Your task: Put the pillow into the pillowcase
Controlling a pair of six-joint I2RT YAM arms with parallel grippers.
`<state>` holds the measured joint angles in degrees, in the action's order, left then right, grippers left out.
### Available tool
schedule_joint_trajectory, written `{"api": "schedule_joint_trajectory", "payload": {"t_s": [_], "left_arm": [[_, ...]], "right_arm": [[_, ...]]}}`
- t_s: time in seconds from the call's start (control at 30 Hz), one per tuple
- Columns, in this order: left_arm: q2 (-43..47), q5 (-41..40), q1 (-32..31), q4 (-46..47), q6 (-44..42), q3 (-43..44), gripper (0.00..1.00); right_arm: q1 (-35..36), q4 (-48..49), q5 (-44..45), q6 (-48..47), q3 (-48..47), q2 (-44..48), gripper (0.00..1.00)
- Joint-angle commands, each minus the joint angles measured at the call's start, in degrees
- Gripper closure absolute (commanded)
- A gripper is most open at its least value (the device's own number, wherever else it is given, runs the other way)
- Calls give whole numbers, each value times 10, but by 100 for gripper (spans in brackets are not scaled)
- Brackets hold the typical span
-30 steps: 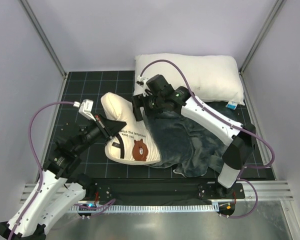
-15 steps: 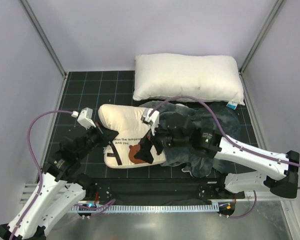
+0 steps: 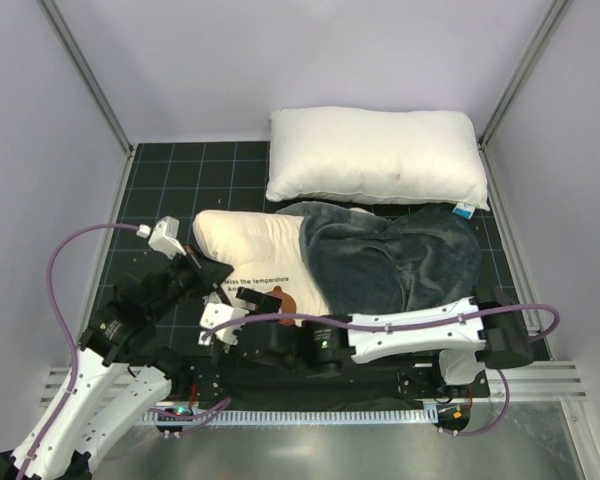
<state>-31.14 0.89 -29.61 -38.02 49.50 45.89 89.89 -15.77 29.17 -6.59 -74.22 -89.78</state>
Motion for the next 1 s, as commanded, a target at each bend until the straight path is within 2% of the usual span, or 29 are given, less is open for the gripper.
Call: {"api": "schedule_joint_trajectory", "payload": {"t_s": [0.0, 0.1, 0.13, 0.17, 0.2, 0.23, 0.3, 0.33, 0.37, 0.4, 0.47, 0.53, 0.57, 0.67, 0.7, 0.73, 0.8, 0.9, 0.97], "left_arm": [[-1, 39, -5, 40, 27, 43, 100], [-8, 47, -5, 44, 34, 55, 100], [-9, 48, -5, 46, 34, 58, 100], [-10, 51, -5, 47, 34, 61, 100], [-14, 55, -5, 47, 32, 62, 100], [-14, 59, -5, 48, 31, 65, 100], [-11, 58, -5, 46, 16, 71, 89], [-9, 54, -5, 39, 9, 75, 78], [-7, 47, -5, 32, 3, 85, 64], [-3, 20, -5, 23, -10, 92, 29], [4, -3, -5, -12, -24, 118, 1], [4, -52, -5, -35, -42, 135, 0], [4, -61, -5, -49, -45, 140, 0], [-6, -57, -5, -41, -39, 135, 0], [-9, -53, -5, -35, -31, 113, 0], [-14, -40, -5, -22, -17, 98, 0], [-16, -29, -5, 26, 4, 60, 0], [-33, 6, -5, 123, 31, -25, 0], [-90, 30, -5, 162, 25, -63, 0]], "right_arm": [[20, 71, 188, -67, -34, -46, 0], [24, 91, 304, -97, -44, -99, 0], [24, 105, 304, -105, -42, -108, 0], [24, 144, 356, -112, -39, -116, 3], [24, 154, 377, -119, -34, -120, 38], [25, 190, 393, -125, -28, -115, 59], [23, 253, 410, -122, 0, -92, 89], [19, 258, 406, -107, 7, -77, 96], [14, 242, 400, -58, 12, -45, 96], [10, 233, 397, -35, 20, -30, 96], [-2, 213, 404, 23, 41, 18, 96], [-10, 203, 415, 59, 60, 55, 96], [-14, 189, 418, 116, 75, 92, 96], [-38, 101, 426, 222, 97, 177, 96], [-45, 79, 424, 287, 103, 200, 96], [-52, 58, 419, 310, 122, 226, 96], [-73, 55, 409, 345, 144, 297, 96], [-93, 65, 381, 344, 179, 374, 96], [-97, 69, 370, 333, 194, 398, 96]]}}
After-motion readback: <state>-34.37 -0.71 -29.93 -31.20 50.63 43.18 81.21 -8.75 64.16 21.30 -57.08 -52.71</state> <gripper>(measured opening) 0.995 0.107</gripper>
